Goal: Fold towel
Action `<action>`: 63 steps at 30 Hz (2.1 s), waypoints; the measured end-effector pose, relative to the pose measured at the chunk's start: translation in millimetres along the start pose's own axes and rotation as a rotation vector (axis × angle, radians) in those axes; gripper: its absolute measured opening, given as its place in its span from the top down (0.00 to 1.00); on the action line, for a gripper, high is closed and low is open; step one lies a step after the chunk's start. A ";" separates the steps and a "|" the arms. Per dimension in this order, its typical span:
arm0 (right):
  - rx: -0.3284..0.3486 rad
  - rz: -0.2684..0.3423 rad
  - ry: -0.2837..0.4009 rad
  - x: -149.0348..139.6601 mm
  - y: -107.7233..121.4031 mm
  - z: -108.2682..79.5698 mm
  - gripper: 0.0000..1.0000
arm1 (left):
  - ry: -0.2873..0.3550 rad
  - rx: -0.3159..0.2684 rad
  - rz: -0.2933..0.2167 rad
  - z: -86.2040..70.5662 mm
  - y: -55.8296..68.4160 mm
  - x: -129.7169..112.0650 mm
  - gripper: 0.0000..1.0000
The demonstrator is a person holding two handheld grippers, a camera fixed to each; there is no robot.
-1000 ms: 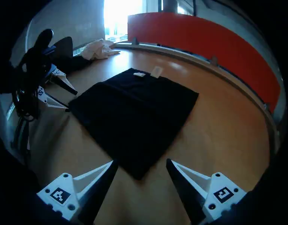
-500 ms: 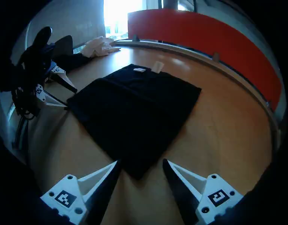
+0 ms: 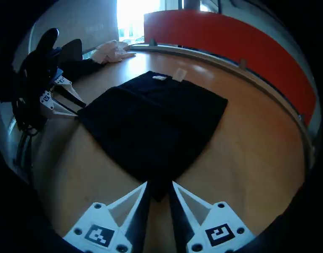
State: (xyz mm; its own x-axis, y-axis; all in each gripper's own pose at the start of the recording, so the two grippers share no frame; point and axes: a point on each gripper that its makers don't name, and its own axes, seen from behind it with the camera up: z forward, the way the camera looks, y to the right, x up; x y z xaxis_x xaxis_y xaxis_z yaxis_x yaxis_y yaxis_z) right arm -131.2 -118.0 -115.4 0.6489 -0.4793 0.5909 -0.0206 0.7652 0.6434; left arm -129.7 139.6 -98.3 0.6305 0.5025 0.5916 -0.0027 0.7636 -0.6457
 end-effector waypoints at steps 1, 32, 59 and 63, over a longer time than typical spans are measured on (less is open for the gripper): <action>0.000 0.002 -0.001 0.0 -0.6 0.0 0.77 | -0.002 0.001 -0.001 0.2 -0.1 0.2 0.58; 0.032 0.061 0.102 58.6 -14.2 -62.9 0.88 | 0.021 0.009 -0.150 -52.8 2.9 43.6 0.90; 0.056 -0.015 0.106 96.4 -26.3 -144.0 0.88 | 0.050 -0.020 -0.254 -137.0 35.2 76.7 0.90; 0.060 -0.018 0.103 97.2 -26.1 -142.3 0.88 | 0.047 -0.018 -0.247 -134.5 34.2 76.9 0.90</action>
State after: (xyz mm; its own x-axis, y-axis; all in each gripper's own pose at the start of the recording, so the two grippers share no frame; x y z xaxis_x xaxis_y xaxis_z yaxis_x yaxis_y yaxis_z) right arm 40.7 -123.4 -144.1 0.7244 -0.4437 0.5277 -0.0514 0.7285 0.6831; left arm 23.1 149.9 -139.8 0.6455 0.2816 0.7100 0.1698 0.8534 -0.4928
